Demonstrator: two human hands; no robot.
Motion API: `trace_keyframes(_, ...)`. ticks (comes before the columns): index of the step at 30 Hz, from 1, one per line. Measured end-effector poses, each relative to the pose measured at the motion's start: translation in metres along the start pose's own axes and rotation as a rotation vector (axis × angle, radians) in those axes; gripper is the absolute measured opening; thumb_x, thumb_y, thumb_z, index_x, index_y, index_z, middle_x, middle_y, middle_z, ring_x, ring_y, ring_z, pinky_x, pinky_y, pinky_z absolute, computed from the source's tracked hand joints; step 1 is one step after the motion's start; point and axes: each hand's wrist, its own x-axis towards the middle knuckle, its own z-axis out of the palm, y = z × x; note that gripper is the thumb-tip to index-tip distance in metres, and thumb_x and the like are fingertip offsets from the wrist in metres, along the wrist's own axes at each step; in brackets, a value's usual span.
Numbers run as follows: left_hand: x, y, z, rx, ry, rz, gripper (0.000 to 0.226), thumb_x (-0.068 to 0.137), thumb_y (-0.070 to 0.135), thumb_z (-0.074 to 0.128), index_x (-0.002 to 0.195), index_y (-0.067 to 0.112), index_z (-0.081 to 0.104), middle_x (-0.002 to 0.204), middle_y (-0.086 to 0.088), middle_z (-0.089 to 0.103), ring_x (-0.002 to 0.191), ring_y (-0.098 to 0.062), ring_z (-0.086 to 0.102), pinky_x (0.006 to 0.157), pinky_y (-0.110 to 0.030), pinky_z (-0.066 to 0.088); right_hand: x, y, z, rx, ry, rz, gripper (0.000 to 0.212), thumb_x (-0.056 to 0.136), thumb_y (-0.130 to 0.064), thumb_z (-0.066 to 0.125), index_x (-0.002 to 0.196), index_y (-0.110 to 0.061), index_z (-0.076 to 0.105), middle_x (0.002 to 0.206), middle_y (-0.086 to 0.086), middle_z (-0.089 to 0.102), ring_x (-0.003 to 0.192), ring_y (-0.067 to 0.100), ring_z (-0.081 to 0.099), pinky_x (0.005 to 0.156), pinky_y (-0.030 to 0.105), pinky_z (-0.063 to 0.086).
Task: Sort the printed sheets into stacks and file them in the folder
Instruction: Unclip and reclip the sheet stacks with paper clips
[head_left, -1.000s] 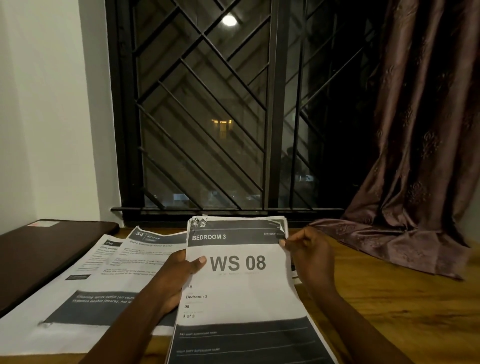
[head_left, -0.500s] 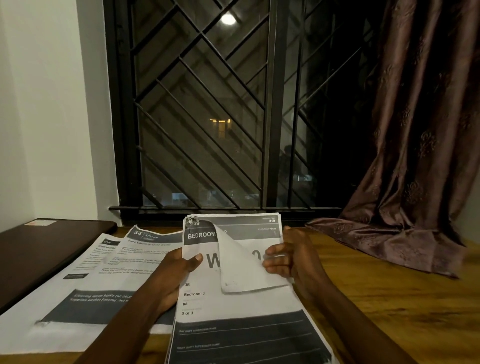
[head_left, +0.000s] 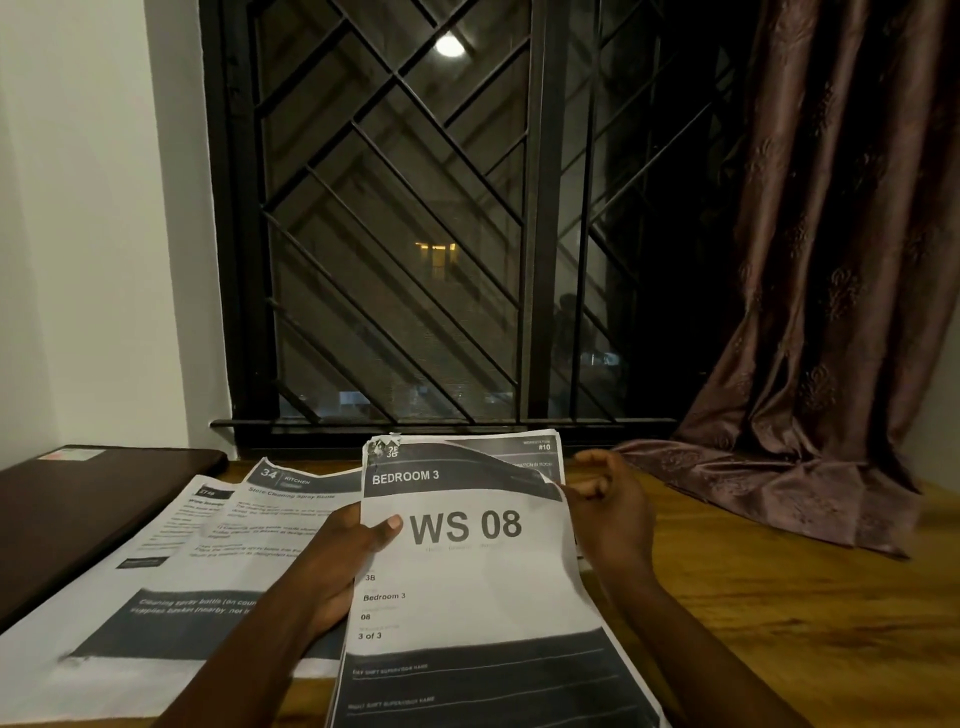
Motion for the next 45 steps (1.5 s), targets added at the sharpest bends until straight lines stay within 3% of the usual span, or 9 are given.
trace_keyframes(8,0.0,0.0,0.0,-0.012,-0.003,0.002,0.022,0.095,0.002,0.052,0.115,0.005,0.059,0.107,-0.019,0.071,0.099,-0.041,0.068,0.09,-0.06,0.05,-0.004,0.002,-0.001,-0.117,0.01,-0.132,0.033,0.085,-0.003,0.064,0.069,-0.03,0.054,0.075,-0.013,0.059,0.078,0.017,0.064,0.064,0.025,0.052)
trace_keyframes(13,-0.001,0.001,-0.001,-0.018,-0.013,0.013,0.021,0.095,0.003,0.052,0.115,0.006,0.059,0.106,-0.019,0.072,0.096,-0.04,0.069,0.084,-0.055,0.054,-0.004,0.002,-0.001,-0.146,-0.024,-0.261,0.035,0.074,-0.003,0.073,0.065,-0.031,0.055,0.113,-0.01,0.052,0.109,0.012,0.049,0.089,0.026,0.044)
trace_keyframes(18,-0.001,0.0,0.0,-0.036,-0.008,0.024,0.022,0.095,0.002,0.052,0.115,0.004,0.06,0.106,-0.02,0.072,0.097,-0.039,0.069,0.081,-0.051,0.055,-0.008,-0.005,-0.007,0.318,-0.395,0.106,0.017,0.093,-0.001,0.046,0.084,-0.009,0.058,0.07,0.015,0.066,0.059,0.029,0.064,0.05,0.031,0.052)
trace_keyframes(22,-0.001,0.0,-0.001,-0.045,-0.033,0.008,0.024,0.095,0.002,0.051,0.118,0.004,0.059,0.109,-0.02,0.071,0.101,-0.04,0.067,0.092,-0.059,0.049,-0.002,0.007,0.006,0.139,-0.264,0.226,0.022,0.092,-0.026,0.061,0.109,-0.022,0.047,0.066,0.01,0.064,0.043,0.014,0.058,0.04,0.024,0.048)
trace_keyframes(24,-0.001,0.0,-0.001,-0.048,-0.049,0.001,0.025,0.095,0.002,0.052,0.119,0.005,0.058,0.11,-0.02,0.07,0.103,-0.04,0.066,0.094,-0.062,0.046,0.004,0.012,0.012,-0.042,-0.172,0.145,0.024,0.086,-0.031,0.067,0.102,-0.023,0.052,0.073,0.0,0.063,0.056,0.008,0.059,0.051,0.026,0.053)
trace_keyframes(27,0.0,-0.001,-0.003,-0.054,-0.05,-0.005,0.028,0.094,0.002,0.054,0.122,0.005,0.057,0.112,-0.02,0.069,0.103,-0.041,0.066,0.094,-0.063,0.046,0.007,0.016,0.014,-0.105,-0.101,0.046,0.017,0.079,-0.029,0.074,0.085,-0.024,0.058,0.087,-0.004,0.065,0.076,0.01,0.063,0.065,0.029,0.056)
trace_keyframes(30,0.002,-0.002,-0.005,-0.043,-0.05,0.003,0.028,0.094,0.003,0.054,0.122,0.006,0.056,0.114,-0.02,0.069,0.104,-0.041,0.066,0.094,-0.064,0.045,0.004,0.01,0.013,-0.073,-0.053,-0.01,0.022,0.077,-0.02,0.077,0.076,-0.027,0.056,0.078,-0.006,0.062,0.071,0.007,0.059,0.059,0.017,0.046)
trace_keyframes(38,0.004,-0.003,-0.004,-0.024,-0.063,0.005,0.028,0.094,0.003,0.054,0.122,0.006,0.056,0.113,-0.019,0.07,0.103,-0.041,0.066,0.093,-0.063,0.047,-0.002,0.001,0.007,-0.004,0.062,-0.059,0.044,0.072,-0.009,0.079,0.103,-0.027,0.053,0.07,-0.01,0.059,0.068,0.003,0.058,0.059,0.015,0.042)
trace_keyframes(45,0.003,-0.001,-0.002,0.006,-0.036,0.006,0.026,0.095,0.003,0.053,0.12,0.008,0.057,0.11,-0.017,0.071,0.101,-0.04,0.067,0.093,-0.062,0.047,-0.006,-0.002,0.005,-0.073,0.045,-0.138,0.03,0.08,-0.005,0.071,0.068,-0.028,0.056,0.072,-0.017,0.059,0.071,0.004,0.059,0.069,0.025,0.054)
